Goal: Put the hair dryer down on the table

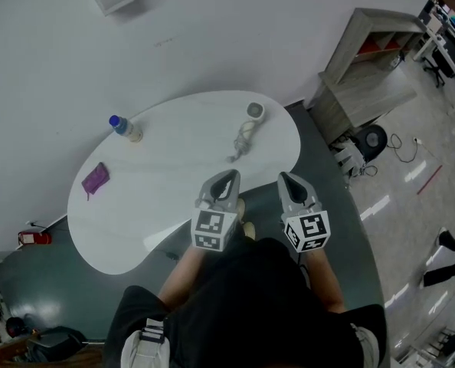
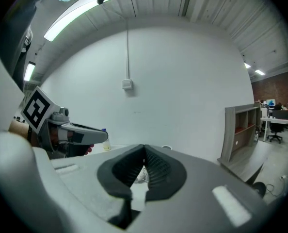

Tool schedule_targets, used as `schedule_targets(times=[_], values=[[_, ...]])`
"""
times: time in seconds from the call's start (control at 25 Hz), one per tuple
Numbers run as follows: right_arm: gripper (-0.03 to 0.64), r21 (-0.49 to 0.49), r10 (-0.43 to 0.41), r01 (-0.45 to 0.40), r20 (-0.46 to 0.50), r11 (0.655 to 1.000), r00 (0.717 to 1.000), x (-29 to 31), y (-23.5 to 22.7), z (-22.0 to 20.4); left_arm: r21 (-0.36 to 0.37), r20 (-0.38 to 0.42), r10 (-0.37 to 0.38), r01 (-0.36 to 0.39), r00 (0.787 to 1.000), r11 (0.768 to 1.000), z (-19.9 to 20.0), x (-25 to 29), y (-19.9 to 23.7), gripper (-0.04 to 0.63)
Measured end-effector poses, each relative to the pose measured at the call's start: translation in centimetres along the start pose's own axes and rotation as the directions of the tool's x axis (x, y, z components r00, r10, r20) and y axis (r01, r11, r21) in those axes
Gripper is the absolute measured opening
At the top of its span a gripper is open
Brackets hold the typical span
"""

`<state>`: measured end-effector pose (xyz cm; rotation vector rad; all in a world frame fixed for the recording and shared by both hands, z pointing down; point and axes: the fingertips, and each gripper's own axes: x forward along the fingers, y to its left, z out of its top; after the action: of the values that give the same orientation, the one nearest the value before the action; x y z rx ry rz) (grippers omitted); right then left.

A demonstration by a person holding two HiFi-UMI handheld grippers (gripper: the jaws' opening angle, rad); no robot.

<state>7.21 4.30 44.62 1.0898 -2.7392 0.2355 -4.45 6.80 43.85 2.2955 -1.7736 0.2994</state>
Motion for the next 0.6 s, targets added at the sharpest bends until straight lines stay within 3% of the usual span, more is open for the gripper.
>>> schedule_targets(times=[0.6], values=[[0.003, 0.004, 0.031, -0.031, 0.009, 1.000, 0.999, -0.08, 0.74, 0.02, -0.003, -0.008, 0.017, -0.017, 1.000, 1.000, -0.22, -0.40, -0.57, 0.011]])
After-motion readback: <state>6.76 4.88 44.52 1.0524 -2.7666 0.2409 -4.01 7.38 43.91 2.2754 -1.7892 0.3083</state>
